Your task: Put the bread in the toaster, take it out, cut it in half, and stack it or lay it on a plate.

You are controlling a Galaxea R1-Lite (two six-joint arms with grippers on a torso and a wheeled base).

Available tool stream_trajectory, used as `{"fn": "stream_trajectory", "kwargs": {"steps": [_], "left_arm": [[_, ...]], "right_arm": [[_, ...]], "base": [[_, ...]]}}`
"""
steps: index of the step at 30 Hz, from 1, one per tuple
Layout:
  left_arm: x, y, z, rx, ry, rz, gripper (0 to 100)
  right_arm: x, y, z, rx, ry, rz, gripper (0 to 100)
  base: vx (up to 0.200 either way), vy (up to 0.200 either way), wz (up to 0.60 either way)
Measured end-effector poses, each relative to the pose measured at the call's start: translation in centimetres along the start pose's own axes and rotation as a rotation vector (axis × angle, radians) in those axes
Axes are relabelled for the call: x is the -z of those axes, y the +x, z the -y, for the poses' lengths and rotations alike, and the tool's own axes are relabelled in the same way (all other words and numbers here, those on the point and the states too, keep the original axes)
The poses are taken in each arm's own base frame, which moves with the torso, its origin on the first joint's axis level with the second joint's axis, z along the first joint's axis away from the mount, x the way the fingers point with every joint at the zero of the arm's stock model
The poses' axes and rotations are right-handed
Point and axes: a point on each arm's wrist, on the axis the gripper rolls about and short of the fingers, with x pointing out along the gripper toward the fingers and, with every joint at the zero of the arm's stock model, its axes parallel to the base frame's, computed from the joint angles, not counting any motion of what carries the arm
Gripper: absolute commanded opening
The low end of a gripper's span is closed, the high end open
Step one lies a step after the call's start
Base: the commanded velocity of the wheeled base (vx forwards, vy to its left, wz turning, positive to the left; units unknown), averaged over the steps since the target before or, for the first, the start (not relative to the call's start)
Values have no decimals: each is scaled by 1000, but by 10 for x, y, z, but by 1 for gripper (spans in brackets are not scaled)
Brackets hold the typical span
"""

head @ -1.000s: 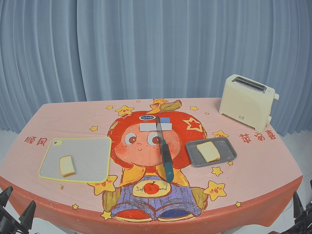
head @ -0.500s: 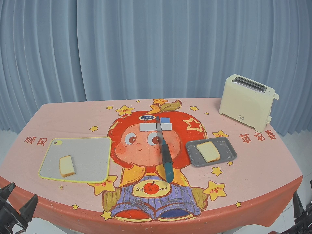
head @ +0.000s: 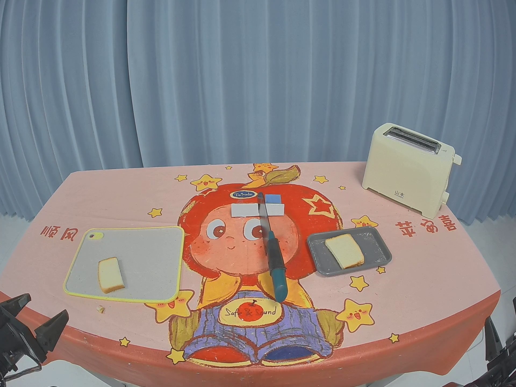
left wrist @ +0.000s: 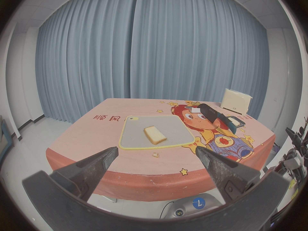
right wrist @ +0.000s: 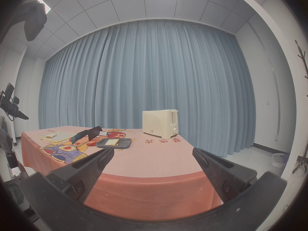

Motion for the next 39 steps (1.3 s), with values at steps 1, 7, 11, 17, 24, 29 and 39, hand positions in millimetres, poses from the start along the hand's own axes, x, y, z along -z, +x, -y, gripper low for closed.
{"fn": "stream_trajectory", "kwargs": {"steps": [1,7,11,17,24,29,39], "left_arm": [[-2,2,0,0,-3,-8,100],[-12,11,0,-6,-46,-53,100],[-19,16,0,-8,-67,-71,100],[-29,20,0,-8,-69,-71,100],[-34,23,0,4,-60,-76,100],[-37,25,1,6,-33,-80,100],[-38,29,0,1,27,-108,100]], "right_arm": [[0,0,0,0,0,0,100],[0,0,0,0,0,0,100],[0,0,0,0,0,0,100],[0,0,0,0,0,0,100],[0,0,0,0,0,0,100],[0,0,0,0,0,0,100],[0,0,0,0,0,0,100]], "base": [[0,0,0],[0,0,0],[0,0,0],[0,0,0],[0,0,0],[0,0,0],[0,0,0]]}}
